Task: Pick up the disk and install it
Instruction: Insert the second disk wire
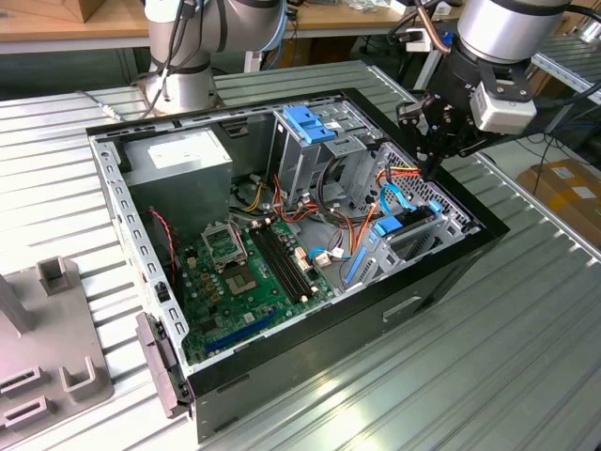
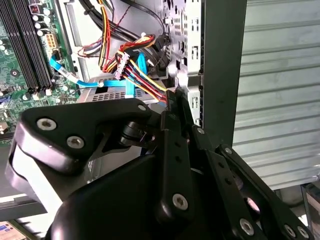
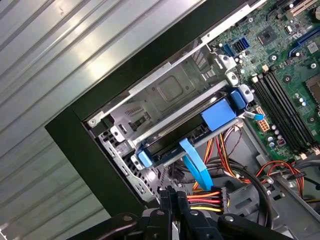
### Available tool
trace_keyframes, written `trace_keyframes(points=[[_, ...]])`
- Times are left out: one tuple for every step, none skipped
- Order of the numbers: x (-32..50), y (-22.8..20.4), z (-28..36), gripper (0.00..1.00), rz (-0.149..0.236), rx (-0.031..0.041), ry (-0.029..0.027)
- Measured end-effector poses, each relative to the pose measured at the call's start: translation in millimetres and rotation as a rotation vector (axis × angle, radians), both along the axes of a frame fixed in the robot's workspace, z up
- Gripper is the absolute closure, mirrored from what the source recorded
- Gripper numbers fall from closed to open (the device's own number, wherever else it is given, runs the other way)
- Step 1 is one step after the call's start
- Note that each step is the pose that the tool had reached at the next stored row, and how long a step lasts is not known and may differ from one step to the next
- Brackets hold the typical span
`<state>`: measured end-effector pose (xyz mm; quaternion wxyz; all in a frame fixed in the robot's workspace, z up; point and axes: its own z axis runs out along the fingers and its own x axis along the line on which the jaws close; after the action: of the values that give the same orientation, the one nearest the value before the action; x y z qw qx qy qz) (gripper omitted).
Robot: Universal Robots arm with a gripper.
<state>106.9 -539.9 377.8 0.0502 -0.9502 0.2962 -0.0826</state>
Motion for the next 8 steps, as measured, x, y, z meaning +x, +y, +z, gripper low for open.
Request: trace_keyframes(points=[[0.0, 0.1, -0.1, 0.84, -0.011, 0.0002, -0.0001], [0.0, 0.0, 0.0, 0.84, -0.030, -0.0002, -0.0001], [0.0, 0.0, 0.0, 0.84, -0.048, -0.0002, -0.0001], [0.0, 0.0, -0.1, 0.84, -0.064, 0.0000, -0.0001], [0.0, 0.0, -0.2, 0.84, -0.088, 0.0000, -0.0001], [0.0, 0.0, -0.3, 0.84, -0.132, 0.0000, 0.0000], [0.0, 0.0, -0.3, 0.84, -0.164, -0.0001, 0.0000], [0.0, 0.0, -0.4, 0.84, -0.183, -0.0002, 0.0000]])
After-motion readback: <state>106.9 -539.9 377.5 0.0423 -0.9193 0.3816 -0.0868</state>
